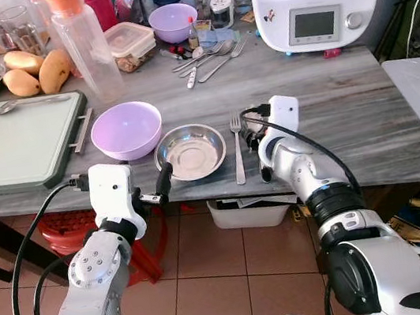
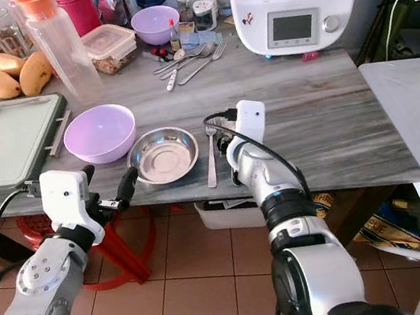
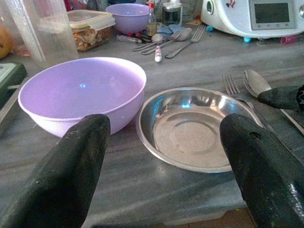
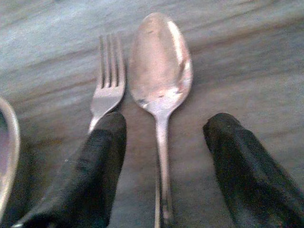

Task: Setting the table

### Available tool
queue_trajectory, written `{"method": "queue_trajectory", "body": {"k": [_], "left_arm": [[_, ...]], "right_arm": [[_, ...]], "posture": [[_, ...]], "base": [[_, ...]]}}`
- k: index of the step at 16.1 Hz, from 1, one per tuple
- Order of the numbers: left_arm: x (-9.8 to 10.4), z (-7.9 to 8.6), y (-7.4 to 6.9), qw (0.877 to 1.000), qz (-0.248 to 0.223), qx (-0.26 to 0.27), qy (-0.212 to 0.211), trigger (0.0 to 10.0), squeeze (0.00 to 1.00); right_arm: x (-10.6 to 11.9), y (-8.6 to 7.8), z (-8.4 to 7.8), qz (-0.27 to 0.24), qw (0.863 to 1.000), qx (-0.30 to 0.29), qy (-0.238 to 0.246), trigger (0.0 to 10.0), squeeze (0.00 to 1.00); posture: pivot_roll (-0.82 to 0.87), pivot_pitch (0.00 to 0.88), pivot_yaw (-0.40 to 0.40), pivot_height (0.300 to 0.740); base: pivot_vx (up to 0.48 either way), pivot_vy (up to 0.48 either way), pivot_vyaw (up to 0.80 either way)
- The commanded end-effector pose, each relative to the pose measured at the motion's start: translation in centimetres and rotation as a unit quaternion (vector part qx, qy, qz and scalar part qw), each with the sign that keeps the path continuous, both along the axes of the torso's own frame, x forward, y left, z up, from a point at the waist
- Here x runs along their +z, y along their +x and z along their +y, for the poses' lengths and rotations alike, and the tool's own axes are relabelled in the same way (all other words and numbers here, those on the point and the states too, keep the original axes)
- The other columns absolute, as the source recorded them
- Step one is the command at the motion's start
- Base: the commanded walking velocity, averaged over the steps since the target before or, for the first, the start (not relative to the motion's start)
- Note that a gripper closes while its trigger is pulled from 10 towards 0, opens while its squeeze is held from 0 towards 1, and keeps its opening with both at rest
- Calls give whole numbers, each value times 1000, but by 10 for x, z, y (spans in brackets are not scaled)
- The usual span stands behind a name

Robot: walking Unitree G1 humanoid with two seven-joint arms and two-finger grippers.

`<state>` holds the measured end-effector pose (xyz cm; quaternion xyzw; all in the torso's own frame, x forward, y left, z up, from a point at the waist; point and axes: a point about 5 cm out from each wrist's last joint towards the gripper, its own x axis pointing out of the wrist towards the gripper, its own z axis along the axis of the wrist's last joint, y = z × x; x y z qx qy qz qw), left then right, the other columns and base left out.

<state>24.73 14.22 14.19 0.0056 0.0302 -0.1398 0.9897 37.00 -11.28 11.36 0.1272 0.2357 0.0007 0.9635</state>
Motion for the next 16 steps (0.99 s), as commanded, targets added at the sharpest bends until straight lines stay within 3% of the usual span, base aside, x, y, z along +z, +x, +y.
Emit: {"method": "queue_trajectory", "body": {"k": [1, 10, 13, 16], "left_arm": [[0, 0, 1, 1000, -1, -3, 2, 10000, 0], [0, -3, 3, 1000, -3, -4, -1, 10000, 0], [0, -3, 4, 1000, -5, -2, -2, 10000, 0], [0, -2, 4, 1000, -6, 0, -3, 10000, 0]], "right_arm": [[1, 0, -2, -2, 1000, -7, 3, 10000, 1000], [20, 4, -1, -61, 998, 6, -12, 10000, 1000], [25, 2, -8, -71, 997, -6, -29, 10000, 1000], [27, -11, -19, -82, 994, -27, -69, 10000, 1000]], "posture": [[22, 19, 50, 740], [18, 9, 48, 740], [17, 5, 44, 740], [12, 2, 38, 740]], "base": [[0, 0, 0], [0, 0, 0], [0, 0, 0], [0, 0, 0]]}}
